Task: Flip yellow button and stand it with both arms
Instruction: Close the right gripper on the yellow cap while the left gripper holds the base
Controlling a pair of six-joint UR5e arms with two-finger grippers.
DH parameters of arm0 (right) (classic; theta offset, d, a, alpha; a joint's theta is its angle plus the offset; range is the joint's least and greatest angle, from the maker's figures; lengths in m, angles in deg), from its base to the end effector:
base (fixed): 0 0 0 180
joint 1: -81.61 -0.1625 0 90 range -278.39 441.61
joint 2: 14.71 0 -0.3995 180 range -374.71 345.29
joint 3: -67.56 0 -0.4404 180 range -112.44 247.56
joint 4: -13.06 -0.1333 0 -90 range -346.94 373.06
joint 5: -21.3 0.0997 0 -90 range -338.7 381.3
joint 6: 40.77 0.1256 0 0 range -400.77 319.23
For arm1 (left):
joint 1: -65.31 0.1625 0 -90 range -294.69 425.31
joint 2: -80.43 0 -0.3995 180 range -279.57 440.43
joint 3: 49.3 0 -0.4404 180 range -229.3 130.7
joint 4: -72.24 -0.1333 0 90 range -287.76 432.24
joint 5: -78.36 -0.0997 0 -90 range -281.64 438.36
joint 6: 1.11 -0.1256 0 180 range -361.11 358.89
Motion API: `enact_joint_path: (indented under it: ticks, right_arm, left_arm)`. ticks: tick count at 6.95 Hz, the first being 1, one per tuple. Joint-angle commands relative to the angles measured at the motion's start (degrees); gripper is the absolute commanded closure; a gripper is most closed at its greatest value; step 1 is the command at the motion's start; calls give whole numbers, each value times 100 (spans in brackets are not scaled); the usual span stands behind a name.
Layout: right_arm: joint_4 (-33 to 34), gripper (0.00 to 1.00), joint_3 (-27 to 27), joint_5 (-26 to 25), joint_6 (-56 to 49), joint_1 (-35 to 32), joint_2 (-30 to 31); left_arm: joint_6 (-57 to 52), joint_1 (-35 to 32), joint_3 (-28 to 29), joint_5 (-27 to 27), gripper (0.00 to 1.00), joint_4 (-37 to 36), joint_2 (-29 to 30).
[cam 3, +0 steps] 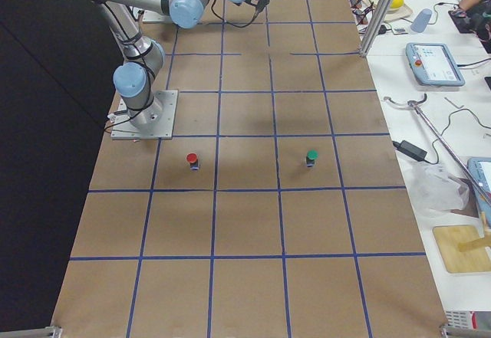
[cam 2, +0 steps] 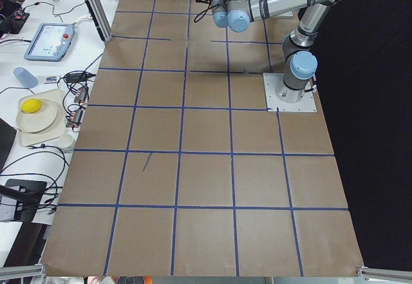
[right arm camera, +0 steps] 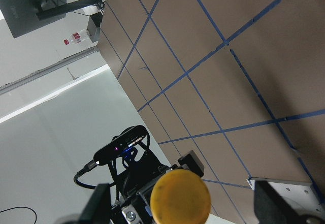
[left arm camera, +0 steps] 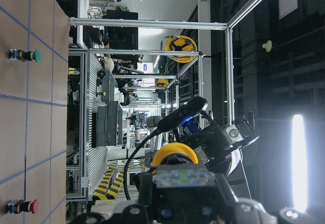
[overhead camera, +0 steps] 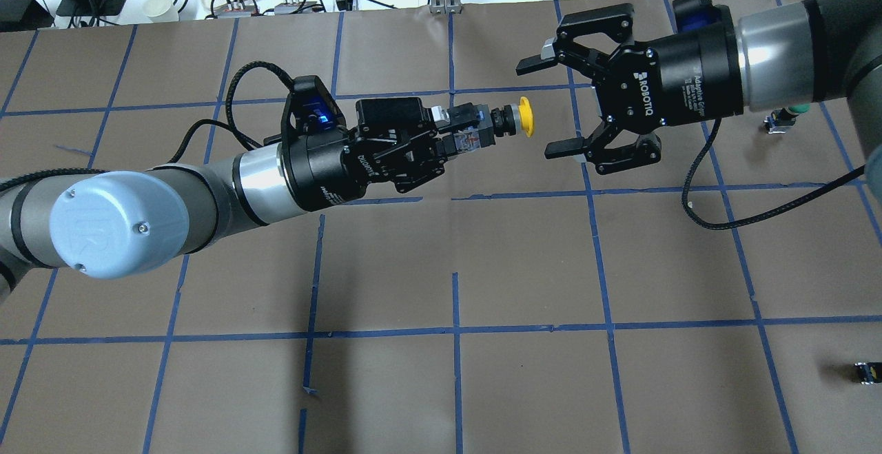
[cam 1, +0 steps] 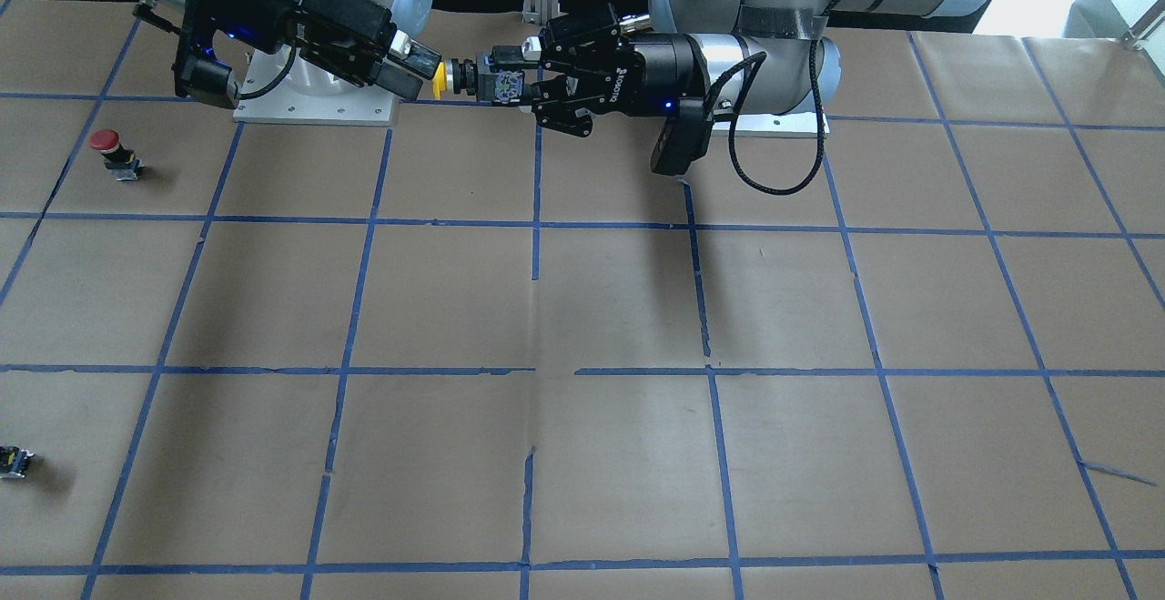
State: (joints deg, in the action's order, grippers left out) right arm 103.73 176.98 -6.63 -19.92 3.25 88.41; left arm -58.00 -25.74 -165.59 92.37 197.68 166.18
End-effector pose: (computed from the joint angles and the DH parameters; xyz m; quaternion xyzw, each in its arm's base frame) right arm 0.1504 -0.4807 0.4349 0.2637 0.8146 0.0833 0.5099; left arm -0.2635 -0.4531 0.3279 0.0701 -0.6558 0.0620 0.7492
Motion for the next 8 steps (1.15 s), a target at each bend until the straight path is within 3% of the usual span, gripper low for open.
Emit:
enact_joint_path:
  ticks: [1,2,4,5,6,8]
  right_arm:
    - [56,22,-18,24,86,-21,-12]
    - [47,42,-9,42,156,-21,-3]
    - [47,50,-9,33,156,-21,-3]
    - [47,53,-18,33,148,-21,-3]
    - [47,53,-27,33,148,-21,-3]
    - [47,53,-53,42,252,-21,6]
  left_arm:
    - [-6,-27,-7,14,95,-3,12]
    - [-6,-19,-16,14,95,6,12]
    - [-23,-19,-69,6,95,-29,12]
    - [-15,-19,-69,-3,88,-29,4]
    - [3,-19,-34,-21,1,-38,-5]
    - [20,-1,2,-56,0,-47,3]
